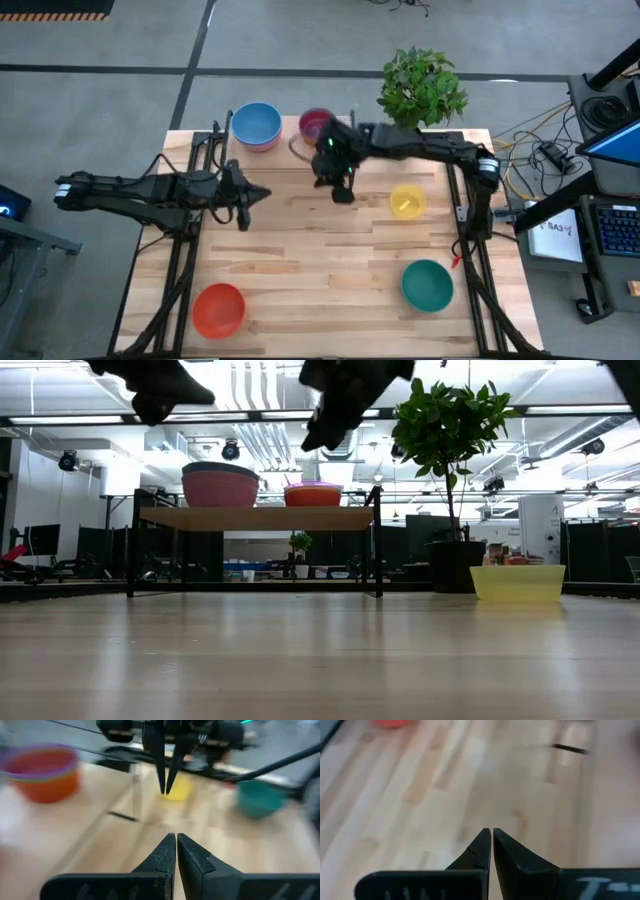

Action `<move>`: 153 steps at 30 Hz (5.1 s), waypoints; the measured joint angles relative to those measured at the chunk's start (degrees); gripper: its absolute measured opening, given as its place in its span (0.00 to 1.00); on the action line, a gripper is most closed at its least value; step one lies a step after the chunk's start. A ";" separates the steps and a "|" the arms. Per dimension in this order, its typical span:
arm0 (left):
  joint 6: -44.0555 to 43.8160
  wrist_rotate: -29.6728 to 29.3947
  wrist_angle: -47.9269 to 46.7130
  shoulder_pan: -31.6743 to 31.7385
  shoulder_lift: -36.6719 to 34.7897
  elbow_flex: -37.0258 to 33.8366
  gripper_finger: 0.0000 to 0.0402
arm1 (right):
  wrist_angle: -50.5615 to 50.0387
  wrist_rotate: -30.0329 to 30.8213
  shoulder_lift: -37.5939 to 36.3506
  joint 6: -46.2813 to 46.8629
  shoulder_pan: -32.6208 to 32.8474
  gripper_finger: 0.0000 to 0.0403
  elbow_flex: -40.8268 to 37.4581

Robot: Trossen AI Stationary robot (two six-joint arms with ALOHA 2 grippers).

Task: Place and stack bowls onto a shelf
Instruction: Stack the big orange bowl on top of the big blue bowl on the shelf

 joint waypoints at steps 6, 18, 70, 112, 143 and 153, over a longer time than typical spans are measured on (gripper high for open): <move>-7.09 3.33 -0.85 -3.90 3.02 -0.07 0.00 | 6.68 -0.03 -10.53 3.26 6.16 0.02 -15.64; -34.74 18.19 -22.08 -11.42 15.32 7.14 0.00 | 35.90 9.55 -29.18 15.56 17.62 0.02 -47.84; -38.74 19.58 -34.12 -38.72 41.83 12.31 0.06 | 45.28 11.97 -33.12 16.05 18.71 0.02 -55.57; -11.42 9.79 -60.54 40.37 24.27 54.07 0.00 | 44.25 11.99 -33.14 16.37 18.69 0.02 -55.57; 7.83 13.47 -71.19 57.88 52.83 78.62 0.01 | 43.99 12.00 -33.14 17.42 18.69 0.02 -55.57; 9.47 9.25 -71.21 58.51 52.26 78.62 0.13 | 43.95 12.02 -33.14 16.86 18.69 0.02 -55.57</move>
